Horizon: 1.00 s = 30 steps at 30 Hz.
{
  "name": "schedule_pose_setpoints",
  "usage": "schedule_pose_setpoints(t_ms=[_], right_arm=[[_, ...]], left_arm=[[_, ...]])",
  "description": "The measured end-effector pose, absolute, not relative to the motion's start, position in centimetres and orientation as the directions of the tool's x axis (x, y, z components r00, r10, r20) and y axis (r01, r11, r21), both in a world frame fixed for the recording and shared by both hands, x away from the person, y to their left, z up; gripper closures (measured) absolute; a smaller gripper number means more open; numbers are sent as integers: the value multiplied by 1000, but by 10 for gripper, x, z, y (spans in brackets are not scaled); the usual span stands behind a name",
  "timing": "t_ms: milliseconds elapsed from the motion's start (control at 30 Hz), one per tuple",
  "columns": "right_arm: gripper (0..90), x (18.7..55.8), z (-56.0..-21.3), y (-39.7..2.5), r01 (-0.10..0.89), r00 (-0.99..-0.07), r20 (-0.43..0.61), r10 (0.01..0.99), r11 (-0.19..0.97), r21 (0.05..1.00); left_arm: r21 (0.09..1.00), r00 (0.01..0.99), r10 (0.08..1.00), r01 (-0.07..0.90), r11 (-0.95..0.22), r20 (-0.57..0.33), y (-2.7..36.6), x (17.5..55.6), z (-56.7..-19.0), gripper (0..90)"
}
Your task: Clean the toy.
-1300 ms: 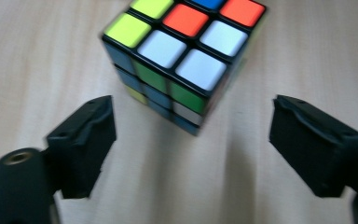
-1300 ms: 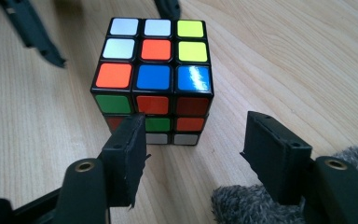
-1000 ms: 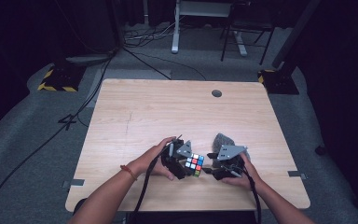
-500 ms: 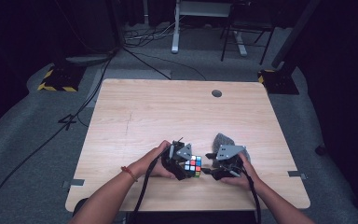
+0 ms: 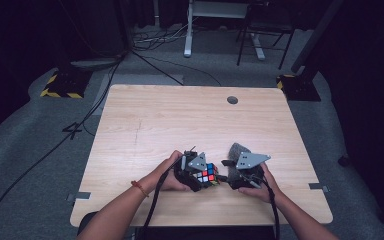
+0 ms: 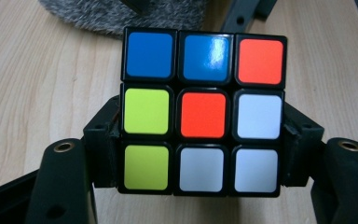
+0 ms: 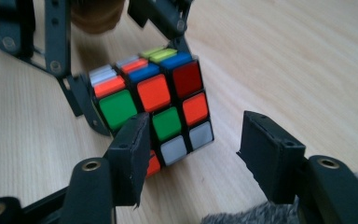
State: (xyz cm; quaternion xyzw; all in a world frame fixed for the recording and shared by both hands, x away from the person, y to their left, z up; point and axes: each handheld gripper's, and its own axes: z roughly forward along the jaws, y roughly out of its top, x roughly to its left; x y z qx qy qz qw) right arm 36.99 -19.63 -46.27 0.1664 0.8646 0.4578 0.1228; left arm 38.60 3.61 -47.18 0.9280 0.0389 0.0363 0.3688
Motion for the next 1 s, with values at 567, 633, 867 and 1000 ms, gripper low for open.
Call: schedule_pose_setpoints(t_ms=[567, 633, 867, 1000], right_arm=[[471, 363, -445, -183, 116, -909, -112, 401, 503, 856], [470, 363, -444, -182, 116, -909, -113, 402, 503, 856], [452, 362, -442, -173, 121, -917, -92, 389, 490, 863], [436, 361, -444, -167, 118, -924, -97, 371, 515, 849]], left_arm=[[685, 995, 79, 17, -729, 59, 26, 383, -471, 321], [685, 995, 79, 18, -729, 57, 26, 383, -471, 321], [679, 994, 74, -2, -734, 84, 26, 382, -470, 327], [672, 991, 68, -27, -740, 114, 25, 380, -468, 332]])
